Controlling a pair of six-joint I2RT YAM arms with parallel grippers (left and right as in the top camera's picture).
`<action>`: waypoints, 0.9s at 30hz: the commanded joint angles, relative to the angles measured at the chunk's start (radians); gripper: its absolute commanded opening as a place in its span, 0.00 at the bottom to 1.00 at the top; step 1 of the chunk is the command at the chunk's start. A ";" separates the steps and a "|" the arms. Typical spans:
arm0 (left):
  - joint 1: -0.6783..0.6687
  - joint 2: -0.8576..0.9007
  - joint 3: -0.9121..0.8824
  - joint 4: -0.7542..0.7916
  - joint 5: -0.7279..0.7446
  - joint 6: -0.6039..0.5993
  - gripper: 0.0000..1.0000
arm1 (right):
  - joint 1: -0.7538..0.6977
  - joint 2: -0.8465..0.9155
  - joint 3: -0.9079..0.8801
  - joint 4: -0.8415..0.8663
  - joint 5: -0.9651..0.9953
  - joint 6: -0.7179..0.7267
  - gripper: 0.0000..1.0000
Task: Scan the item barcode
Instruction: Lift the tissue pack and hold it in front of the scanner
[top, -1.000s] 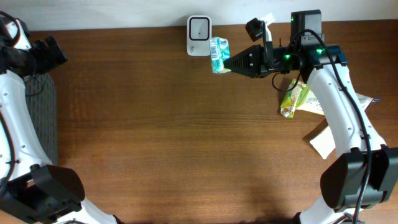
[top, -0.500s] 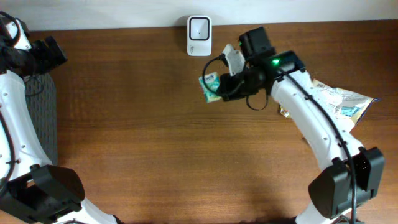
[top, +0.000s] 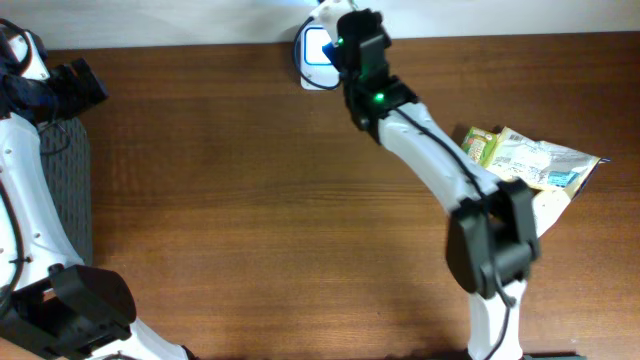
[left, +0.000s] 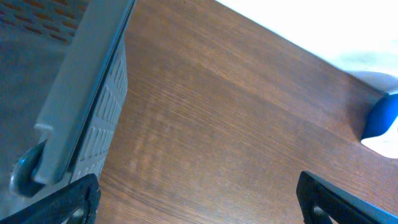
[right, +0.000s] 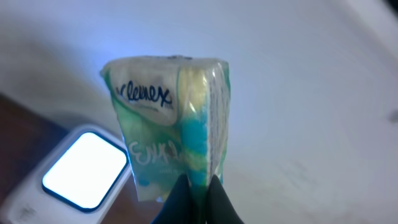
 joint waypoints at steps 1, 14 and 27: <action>0.015 0.003 0.002 0.002 -0.016 -0.002 0.99 | 0.005 0.101 0.000 0.099 0.021 -0.276 0.04; 0.015 0.003 0.002 0.001 -0.016 -0.002 0.99 | 0.005 0.280 0.000 0.291 0.002 -0.559 0.04; 0.015 0.003 0.002 0.001 -0.016 -0.002 0.99 | 0.012 0.273 0.000 0.386 0.092 -0.557 0.04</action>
